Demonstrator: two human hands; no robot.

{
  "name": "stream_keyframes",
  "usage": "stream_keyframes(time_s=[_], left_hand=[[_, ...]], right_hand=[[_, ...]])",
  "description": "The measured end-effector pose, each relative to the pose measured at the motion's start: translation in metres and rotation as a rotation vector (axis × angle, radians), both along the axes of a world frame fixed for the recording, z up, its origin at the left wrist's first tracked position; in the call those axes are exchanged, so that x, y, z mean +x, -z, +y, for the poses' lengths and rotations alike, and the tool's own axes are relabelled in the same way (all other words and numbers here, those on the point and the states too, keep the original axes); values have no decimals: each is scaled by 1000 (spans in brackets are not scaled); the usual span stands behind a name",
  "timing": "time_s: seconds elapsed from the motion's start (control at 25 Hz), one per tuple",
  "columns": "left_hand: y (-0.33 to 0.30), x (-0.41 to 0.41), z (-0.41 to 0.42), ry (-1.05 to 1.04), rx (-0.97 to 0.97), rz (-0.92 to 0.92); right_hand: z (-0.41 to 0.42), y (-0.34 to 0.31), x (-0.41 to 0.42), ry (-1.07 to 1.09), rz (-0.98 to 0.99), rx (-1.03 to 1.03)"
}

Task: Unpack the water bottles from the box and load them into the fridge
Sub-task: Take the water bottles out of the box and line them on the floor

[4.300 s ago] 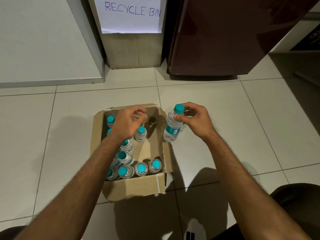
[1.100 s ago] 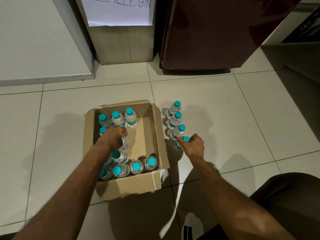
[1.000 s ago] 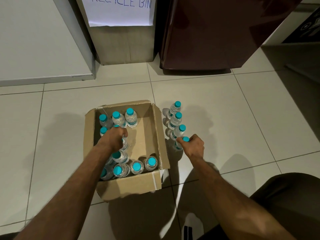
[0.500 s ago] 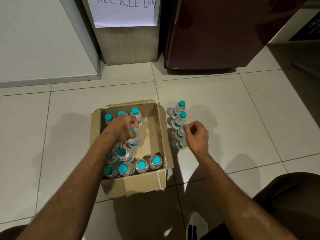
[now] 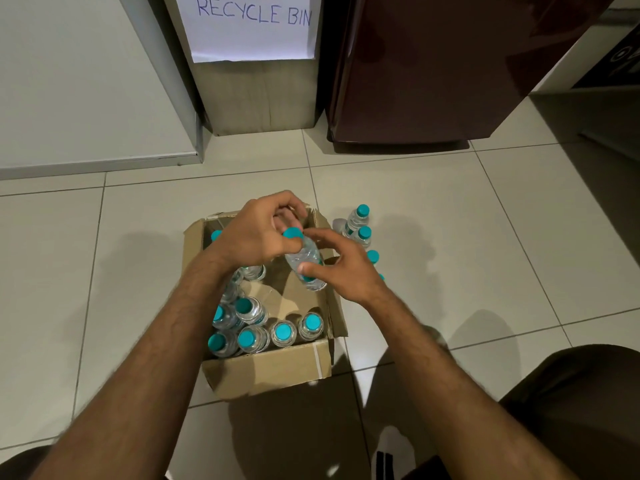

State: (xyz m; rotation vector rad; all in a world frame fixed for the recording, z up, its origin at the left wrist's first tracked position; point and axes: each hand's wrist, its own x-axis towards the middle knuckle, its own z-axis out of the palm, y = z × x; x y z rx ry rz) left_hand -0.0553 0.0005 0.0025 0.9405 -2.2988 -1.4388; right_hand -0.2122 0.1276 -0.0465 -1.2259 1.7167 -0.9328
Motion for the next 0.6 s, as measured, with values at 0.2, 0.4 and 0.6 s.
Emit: stream_keyframes(time_s=[0.2, 0.4, 0.6], left_hand=[[-3, -20, 17, -35, 32, 24], [14, -30, 22, 34, 80, -19], [65, -28, 30, 296, -67, -391]], right_hand=[[7, -2, -3, 69, 51, -65], [33, -2, -25, 339, 65, -46], [62, 12, -50, 545, 72, -19]])
